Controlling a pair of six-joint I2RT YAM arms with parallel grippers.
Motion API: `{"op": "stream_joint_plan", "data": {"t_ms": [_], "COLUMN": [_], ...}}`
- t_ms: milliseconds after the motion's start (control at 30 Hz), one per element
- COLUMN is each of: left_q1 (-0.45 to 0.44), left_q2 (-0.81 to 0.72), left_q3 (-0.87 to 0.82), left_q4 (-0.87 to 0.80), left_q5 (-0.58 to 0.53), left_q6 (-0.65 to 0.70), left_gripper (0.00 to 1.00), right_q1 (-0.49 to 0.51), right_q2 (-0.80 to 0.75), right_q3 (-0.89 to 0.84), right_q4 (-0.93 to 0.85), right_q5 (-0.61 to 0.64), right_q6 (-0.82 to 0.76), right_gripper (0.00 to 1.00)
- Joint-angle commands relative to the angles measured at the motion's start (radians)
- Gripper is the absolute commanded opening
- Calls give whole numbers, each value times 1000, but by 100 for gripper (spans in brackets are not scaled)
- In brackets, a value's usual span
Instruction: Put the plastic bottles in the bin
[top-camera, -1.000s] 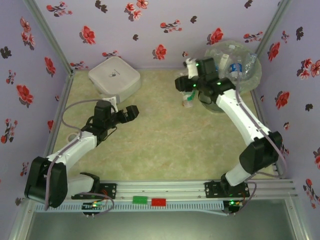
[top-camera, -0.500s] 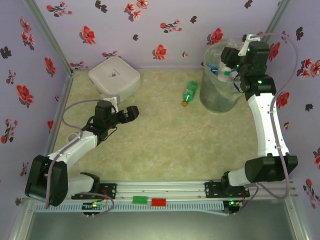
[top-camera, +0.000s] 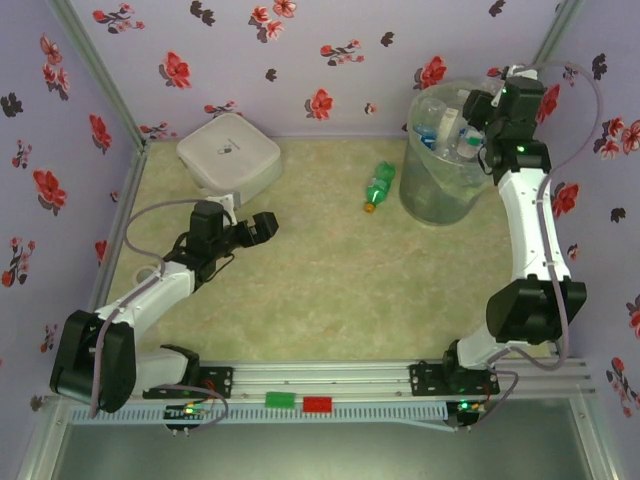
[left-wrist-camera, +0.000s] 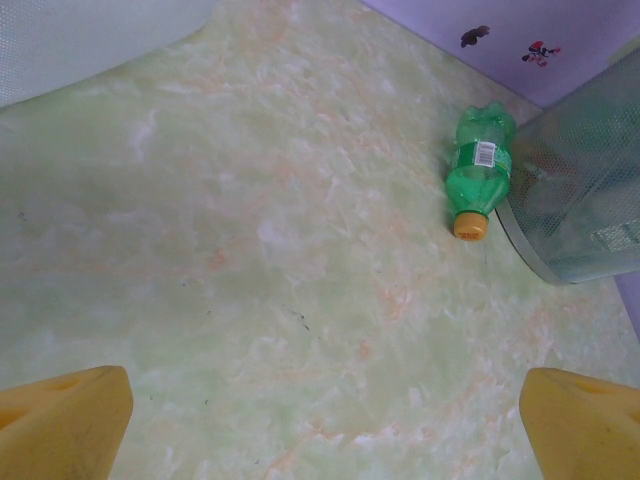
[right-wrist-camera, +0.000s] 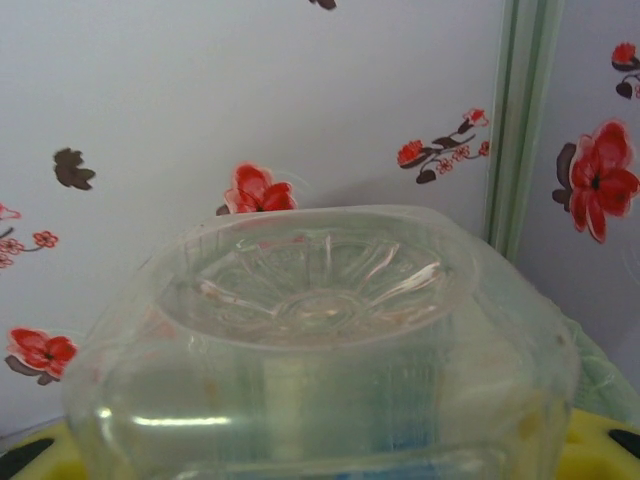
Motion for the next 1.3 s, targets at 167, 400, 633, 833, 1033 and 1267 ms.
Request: {"op": "stream_joint_plan", "data": {"t_ms": [167, 400, 633, 833, 1033, 1267], "left_q1": [-5, -6, -5, -4, 10, 66], "left_q2": [-13, -21, -22, -28, -27, -15], "left_q3": [18, 13, 14, 23, 26, 19], "left_q4": [-4, -10, -11, -15, -6, 20], "left_q5": [-10, -10, -12, -20, -51, -67], "left_q6": [9, 11, 15, 25, 37, 30], "left_gripper": [100, 100, 100, 100, 100, 100], "right_q1": [-3, -3, -3, -2, 76, 346], "right_q2": [53, 104, 63, -44, -181, -291], "right_q3": [-71, -53, 3, 58, 5, -235], "right_q4": [-32, -83, -124, -141, -164, -153], "right_q5": [-54, -66, -15, 49, 54, 105], "right_q6": [33, 50, 22, -9, 9, 101], "right_gripper": [41, 48, 89, 100, 100, 100]}}
